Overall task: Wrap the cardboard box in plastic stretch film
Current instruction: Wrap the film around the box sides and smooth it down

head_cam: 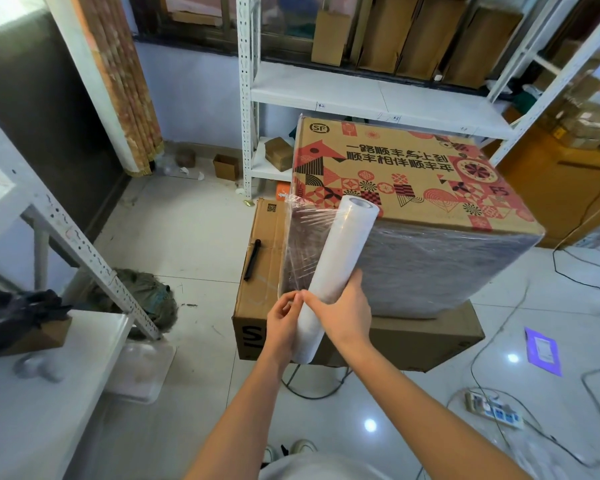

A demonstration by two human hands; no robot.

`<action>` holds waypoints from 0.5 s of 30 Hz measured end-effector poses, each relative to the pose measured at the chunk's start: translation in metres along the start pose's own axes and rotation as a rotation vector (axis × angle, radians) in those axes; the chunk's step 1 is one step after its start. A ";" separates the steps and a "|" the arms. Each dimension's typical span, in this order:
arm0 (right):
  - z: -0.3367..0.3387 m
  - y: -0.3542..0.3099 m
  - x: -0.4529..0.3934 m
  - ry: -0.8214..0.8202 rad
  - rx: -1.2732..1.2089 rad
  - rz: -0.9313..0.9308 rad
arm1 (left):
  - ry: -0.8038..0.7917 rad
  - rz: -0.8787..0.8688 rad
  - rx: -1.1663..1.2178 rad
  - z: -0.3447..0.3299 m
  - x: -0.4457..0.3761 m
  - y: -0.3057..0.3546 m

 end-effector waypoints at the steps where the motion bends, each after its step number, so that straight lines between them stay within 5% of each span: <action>1: 0.000 -0.001 -0.002 -0.012 -0.010 0.007 | -0.010 0.006 0.007 0.001 0.000 0.000; 15: -0.002 0.000 -0.005 -0.073 -0.098 0.034 | -0.099 0.007 -0.024 0.006 -0.021 0.000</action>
Point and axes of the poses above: each hand's wrist, its own x-axis away from the middle knuckle, its own z-axis out of the back of the hand, y = z × x, the point moved 7 cm from there along -x, towards the middle knuckle, and after that the axes turned 7 degrees about y, right-handed, at the moved point
